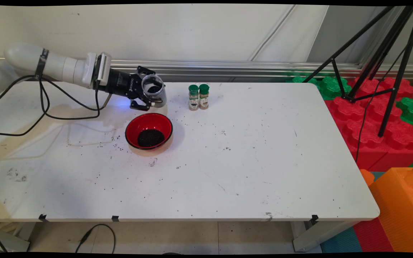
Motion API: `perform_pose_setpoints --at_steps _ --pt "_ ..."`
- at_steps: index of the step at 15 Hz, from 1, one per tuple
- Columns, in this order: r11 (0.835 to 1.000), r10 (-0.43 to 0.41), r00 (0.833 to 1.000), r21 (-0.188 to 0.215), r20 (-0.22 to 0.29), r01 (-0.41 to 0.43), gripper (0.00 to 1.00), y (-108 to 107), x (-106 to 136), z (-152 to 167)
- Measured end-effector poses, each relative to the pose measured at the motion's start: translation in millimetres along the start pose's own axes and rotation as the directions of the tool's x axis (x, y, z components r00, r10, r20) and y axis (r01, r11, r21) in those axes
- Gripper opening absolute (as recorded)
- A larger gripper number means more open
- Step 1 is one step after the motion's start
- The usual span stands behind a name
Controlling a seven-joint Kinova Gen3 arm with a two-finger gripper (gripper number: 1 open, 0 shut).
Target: Pour the black seasoning powder in the red bowl
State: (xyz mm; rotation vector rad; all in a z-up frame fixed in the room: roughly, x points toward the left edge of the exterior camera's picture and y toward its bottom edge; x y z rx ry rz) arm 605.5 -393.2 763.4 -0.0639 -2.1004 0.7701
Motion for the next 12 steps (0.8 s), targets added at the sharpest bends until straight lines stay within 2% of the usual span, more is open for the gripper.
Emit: perform_pose_setpoints --at_steps 5,12 --pt "0.992 0.126 0.992 0.002 0.003 -0.126 0.0 2.0 3.0 -0.5" --pt "0.951 0.309 0.951 0.0 0.005 -0.309 0.0 2.7 6.1 -1.3"
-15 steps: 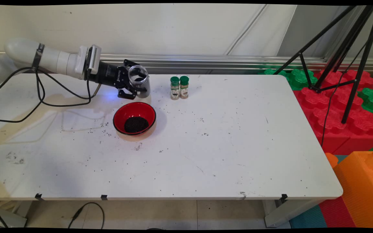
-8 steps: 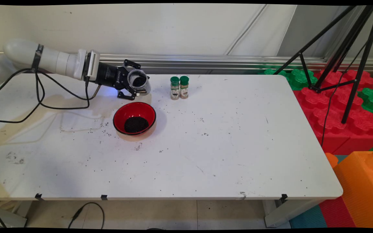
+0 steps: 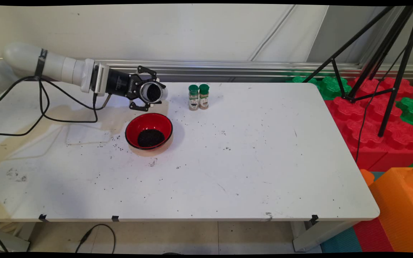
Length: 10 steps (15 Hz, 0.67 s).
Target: Pour the black seasoning powder in the red bowl
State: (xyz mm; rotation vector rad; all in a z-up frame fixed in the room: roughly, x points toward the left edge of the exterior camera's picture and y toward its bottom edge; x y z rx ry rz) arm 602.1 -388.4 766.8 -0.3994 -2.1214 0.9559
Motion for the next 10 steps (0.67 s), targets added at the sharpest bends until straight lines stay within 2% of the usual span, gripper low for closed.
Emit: perform_pose_setpoints --at_steps 6,10 --pt "0.989 0.144 0.99 -0.007 0.003 -0.144 0.0 0.2 2.3 -0.7" --pt "0.973 0.231 0.973 -0.015 0.004 -0.231 0.0 0.8 4.6 -0.5"
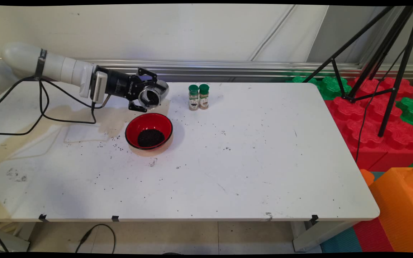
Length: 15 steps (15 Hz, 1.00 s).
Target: Pour the black seasoning powder in the red bowl
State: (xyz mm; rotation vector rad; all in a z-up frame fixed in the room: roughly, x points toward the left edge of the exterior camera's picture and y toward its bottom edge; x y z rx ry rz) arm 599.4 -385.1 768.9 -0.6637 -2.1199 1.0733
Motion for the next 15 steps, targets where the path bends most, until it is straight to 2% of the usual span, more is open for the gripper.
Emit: perform_pose_setpoints --at_steps 6,8,12,15 --pt "0.992 0.124 0.992 -0.01 0.012 -0.123 0.0 -0.4 1.2 1.4" --pt "0.989 0.146 0.989 -0.002 0.032 -0.146 0.0 0.8 1.8 -0.1" --pt "0.976 0.216 0.976 -0.006 0.04 -0.216 0.0 7.4 16.1 0.6" --pt "0.959 0.282 0.959 -0.012 0.037 -0.282 0.0 11.5 27.8 3.6"
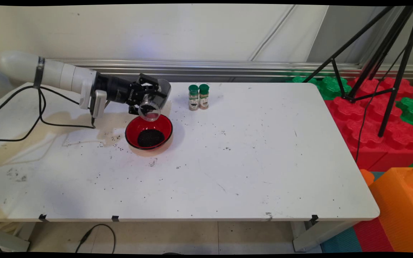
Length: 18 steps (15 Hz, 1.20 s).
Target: Pour the black seasoning powder in the red bowl
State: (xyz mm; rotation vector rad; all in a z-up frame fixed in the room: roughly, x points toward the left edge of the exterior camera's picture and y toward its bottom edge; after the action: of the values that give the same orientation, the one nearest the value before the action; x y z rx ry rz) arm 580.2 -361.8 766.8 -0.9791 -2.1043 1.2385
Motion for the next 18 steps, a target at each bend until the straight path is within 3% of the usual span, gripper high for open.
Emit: perform_pose_setpoints --at_steps 8,18 --pt "0.992 0.125 0.992 -0.008 0.025 -0.125 0.0 0.1 13.4 2.4" --pt "0.963 0.271 0.958 -0.029 0.094 -0.269 0.0 -2.6 10.5 0.8"
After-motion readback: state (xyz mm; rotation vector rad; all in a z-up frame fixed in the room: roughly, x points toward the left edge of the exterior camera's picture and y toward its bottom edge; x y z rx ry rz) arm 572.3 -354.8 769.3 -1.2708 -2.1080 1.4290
